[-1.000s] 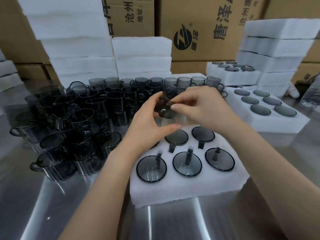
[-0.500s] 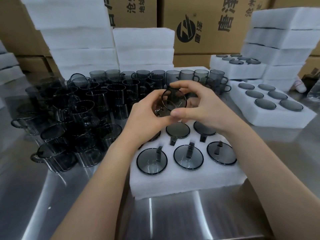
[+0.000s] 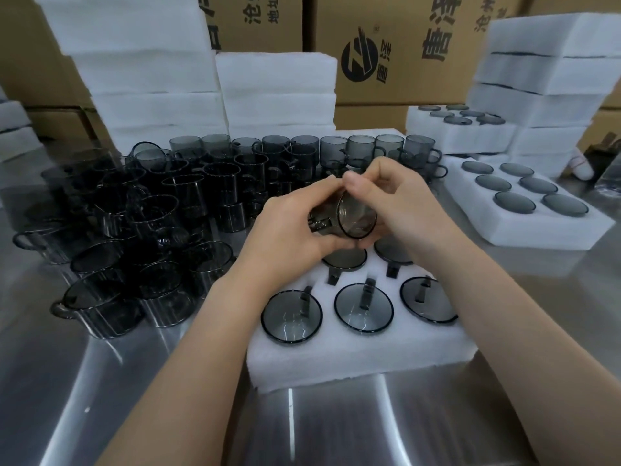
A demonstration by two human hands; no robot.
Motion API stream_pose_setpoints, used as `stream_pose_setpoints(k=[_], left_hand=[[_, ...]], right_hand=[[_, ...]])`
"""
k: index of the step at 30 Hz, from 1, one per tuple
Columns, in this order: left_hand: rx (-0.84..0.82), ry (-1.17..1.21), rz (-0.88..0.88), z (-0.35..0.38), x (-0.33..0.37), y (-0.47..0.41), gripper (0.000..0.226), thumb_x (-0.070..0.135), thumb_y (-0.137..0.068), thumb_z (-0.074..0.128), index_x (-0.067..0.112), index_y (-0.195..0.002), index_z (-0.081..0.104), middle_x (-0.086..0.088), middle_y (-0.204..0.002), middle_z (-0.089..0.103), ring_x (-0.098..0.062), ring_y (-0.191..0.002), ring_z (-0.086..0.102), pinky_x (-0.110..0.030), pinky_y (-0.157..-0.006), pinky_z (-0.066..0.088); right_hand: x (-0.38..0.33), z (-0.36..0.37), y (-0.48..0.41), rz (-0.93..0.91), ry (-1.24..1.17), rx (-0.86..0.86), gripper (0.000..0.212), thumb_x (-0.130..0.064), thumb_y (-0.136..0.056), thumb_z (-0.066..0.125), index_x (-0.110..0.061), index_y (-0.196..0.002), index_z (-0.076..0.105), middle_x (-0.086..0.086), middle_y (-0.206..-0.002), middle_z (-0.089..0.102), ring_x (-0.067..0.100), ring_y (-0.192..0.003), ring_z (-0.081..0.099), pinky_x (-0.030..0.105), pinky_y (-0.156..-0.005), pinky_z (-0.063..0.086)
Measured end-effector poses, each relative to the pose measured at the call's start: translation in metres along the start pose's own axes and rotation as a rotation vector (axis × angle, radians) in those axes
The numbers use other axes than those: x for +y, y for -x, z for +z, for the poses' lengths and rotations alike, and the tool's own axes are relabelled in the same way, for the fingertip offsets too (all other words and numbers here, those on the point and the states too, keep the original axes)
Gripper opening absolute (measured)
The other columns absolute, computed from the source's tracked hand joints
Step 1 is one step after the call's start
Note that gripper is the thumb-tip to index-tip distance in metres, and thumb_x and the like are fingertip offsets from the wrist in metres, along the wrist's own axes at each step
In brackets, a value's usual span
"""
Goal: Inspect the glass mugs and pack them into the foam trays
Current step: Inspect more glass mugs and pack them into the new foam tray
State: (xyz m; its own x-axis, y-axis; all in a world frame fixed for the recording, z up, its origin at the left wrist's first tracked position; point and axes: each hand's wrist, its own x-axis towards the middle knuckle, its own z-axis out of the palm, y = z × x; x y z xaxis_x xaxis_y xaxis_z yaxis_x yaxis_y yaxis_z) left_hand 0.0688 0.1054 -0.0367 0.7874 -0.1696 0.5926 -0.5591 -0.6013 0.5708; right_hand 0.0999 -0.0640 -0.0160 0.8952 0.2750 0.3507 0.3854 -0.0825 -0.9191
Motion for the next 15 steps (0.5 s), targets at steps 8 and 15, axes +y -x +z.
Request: stream_pose_setpoints(k=[8, 15], left_hand=[[0.061, 0.204, -0.093, -0.004, -0.002, -0.001, 0.059, 0.025, -0.072, 0.086, 0.027, -0.126, 0.061, 0.015, -0.115, 0.068, 0.002, -0.111, 0.060, -0.023, -0.102, 0.045], [0.051, 0.198, -0.145, -0.002, -0.003, 0.000, 0.051, 0.036, -0.067, 0.081, 0.031, -0.116, 0.066, 0.018, -0.102, 0.072, 0.002, -0.100, 0.064, -0.026, -0.093, 0.051]], right_hand=[[0.000, -0.016, -0.004, 0.187, -0.460, -0.307, 0.037, -0.023, -0.088, 0.058, -0.018, -0.124, 0.063, 0.009, -0.110, 0.070, 0.023, -0.070, 0.069, 0.027, -0.065, 0.058], [0.006, -0.012, -0.003, 0.077, -0.276, -0.299, 0.043, -0.013, -0.076, 0.075, -0.016, -0.116, 0.059, 0.009, -0.097, 0.072, 0.027, -0.070, 0.069, 0.030, -0.063, 0.056]])
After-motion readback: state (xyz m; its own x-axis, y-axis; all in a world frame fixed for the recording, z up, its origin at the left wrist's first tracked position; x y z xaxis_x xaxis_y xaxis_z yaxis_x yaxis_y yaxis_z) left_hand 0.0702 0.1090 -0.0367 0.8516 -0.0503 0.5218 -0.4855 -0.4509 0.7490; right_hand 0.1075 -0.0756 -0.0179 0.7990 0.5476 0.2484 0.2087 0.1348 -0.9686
